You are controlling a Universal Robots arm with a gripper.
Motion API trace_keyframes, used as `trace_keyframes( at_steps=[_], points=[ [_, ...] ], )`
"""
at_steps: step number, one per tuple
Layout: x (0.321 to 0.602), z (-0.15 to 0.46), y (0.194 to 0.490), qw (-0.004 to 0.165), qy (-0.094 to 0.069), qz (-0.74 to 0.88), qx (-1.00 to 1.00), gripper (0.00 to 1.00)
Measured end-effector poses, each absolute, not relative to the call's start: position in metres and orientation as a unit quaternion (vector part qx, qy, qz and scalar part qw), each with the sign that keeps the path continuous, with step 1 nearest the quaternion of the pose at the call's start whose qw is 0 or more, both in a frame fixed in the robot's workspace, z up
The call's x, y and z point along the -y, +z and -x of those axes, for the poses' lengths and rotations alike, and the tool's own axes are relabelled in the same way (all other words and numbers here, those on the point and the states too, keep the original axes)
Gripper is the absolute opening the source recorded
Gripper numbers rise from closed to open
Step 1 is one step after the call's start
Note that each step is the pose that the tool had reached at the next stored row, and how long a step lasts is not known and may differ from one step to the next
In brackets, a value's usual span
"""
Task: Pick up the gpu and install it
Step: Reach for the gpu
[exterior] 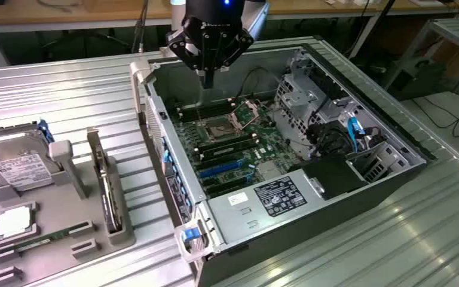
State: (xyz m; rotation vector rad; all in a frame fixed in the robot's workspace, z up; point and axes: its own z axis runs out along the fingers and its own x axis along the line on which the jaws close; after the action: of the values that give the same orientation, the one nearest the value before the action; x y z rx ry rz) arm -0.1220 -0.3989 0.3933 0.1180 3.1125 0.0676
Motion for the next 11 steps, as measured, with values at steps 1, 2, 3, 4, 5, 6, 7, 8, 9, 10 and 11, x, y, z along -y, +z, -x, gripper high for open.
trace_keyframes(
  at_steps=[1, 2, 3, 4, 5, 6, 7, 8, 9, 10, 11],
  points=[
    [0.399, 0.122, 0.393, 0.013, 0.022, -0.038, -0.999, 0.11],
    [0.399, 0.123, 0.393, 0.013, 0.022, -0.038, -0.999, 0.11],
    [0.399, 0.124, 0.393, 0.013, 0.022, -0.038, -0.999, 0.11],
    [0.399, 0.125, 0.393, 0.013, 0.022, -0.038, -0.999, 0.11],
    [0.399, 0.126, 0.393, 0.013, 0.022, -0.038, -0.999, 0.11],
    [0.399, 0.127, 0.393, 0.013, 0.022, -0.038, -0.999, 0.11],
    [0.399, 0.128, 0.393, 0.013, 0.022, -0.038, -0.999, 0.11],
    [0.399, 0.13, 0.393, 0.013, 0.022, -0.038, -0.999, 0.11],
    [0.399, 0.131, 0.393, 0.013, 0.022, -0.038, -0.999, 0.11],
    [0.399, 0.132, 0.393, 0.013, 0.022, -0.038, -0.999, 0.11],
    [0.399, 0.134, 0.393, 0.013, 0.022, -0.038, -0.999, 0.11]
  ],
)
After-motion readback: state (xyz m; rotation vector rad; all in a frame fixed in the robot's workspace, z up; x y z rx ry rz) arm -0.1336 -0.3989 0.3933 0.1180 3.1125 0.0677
